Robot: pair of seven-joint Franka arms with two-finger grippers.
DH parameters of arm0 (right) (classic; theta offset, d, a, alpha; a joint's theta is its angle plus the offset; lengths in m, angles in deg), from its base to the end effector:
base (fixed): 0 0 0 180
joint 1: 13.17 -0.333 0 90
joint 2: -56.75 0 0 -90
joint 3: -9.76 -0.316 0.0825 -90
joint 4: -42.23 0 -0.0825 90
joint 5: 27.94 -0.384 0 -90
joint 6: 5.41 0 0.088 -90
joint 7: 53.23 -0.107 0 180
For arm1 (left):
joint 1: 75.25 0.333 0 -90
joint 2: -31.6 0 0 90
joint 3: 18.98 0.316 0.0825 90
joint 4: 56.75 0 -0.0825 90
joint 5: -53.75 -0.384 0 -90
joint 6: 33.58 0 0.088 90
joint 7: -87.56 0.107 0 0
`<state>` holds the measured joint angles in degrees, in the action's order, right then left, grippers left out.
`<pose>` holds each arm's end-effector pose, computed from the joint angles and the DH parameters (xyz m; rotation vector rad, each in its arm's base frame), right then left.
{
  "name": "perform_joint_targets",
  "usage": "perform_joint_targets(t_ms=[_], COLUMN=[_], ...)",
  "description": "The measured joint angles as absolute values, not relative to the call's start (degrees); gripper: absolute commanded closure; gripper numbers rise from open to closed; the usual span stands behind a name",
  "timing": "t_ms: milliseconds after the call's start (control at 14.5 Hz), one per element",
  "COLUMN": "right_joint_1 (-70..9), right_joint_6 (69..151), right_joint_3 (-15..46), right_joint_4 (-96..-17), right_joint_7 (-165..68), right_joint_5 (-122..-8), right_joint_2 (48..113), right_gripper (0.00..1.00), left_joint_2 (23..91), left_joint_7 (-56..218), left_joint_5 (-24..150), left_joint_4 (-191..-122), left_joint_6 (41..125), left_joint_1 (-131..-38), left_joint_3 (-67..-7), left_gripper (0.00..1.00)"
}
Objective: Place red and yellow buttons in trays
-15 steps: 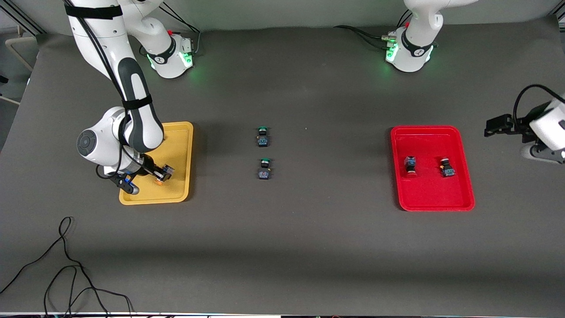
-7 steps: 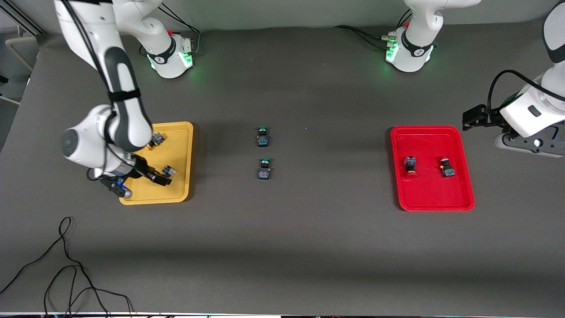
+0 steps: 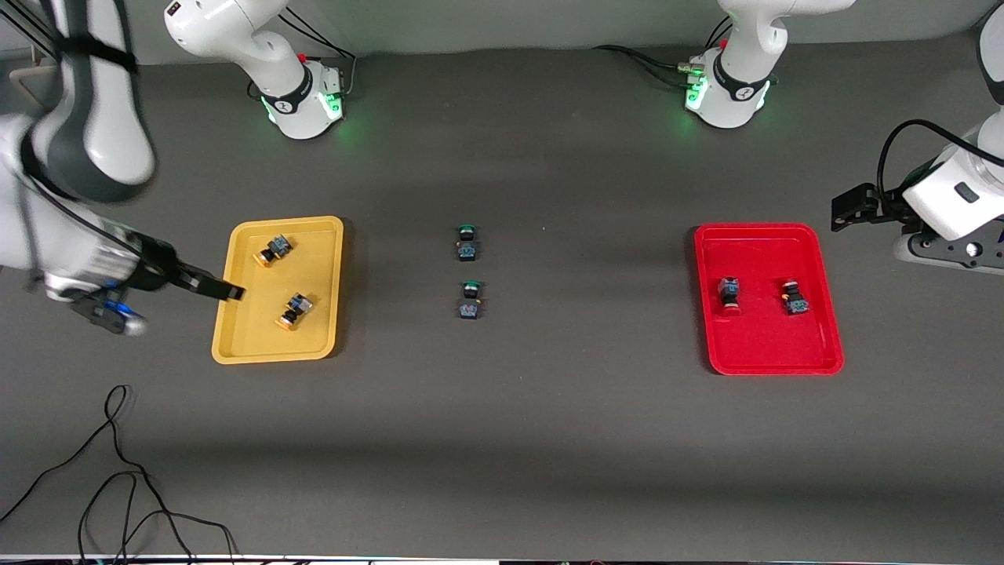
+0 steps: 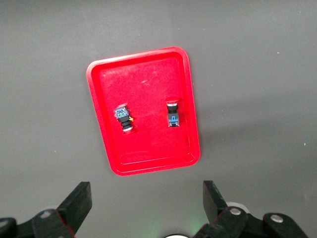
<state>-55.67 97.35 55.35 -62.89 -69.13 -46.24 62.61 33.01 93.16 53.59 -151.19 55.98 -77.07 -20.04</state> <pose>0.5726 0.0081 0.4792 -2.8502 0.6094 0.1966 0.5557 -0.0275 0.5738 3.1280 -0.2321 -0.1724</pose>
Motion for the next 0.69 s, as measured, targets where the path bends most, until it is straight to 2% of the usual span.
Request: perform_joint_targets(t_ms=[69,138,413,688], right_joint_1=[-54.50,-51.23,-31.26,-17.54], right_joint_6=[94.92,93.28,89.47,88.79], right_joint_3=[53.98,50.10,25.80,11.76], right_joint_4=[-61.43,-60.51,-60.40,-63.63], right_joint_7=[-69.44,-69.53,-70.12,-69.48], right_joint_5=[-44.29,-42.06,-34.95,-33.92], right_joint_2=[60.53,58.14,48.78,44.15], right_gripper=[0.00,0.00,0.00,0.00], left_joint_2=[33.01,33.01,33.00,33.00], left_joint_7=[92.56,92.25,92.04,92.02], left_joint_5=[53.59,53.59,53.59,53.59], left_joint_4=[-151.18,-151.18,-151.17,-151.17], left_joint_6=[55.98,55.98,55.98,55.98], left_joint_1=[-77.07,-77.10,-77.12,-77.12], left_joint_3=[-20.06,-20.08,-20.11,-20.11], left_gripper=[0.00,0.00,0.00,0.00])
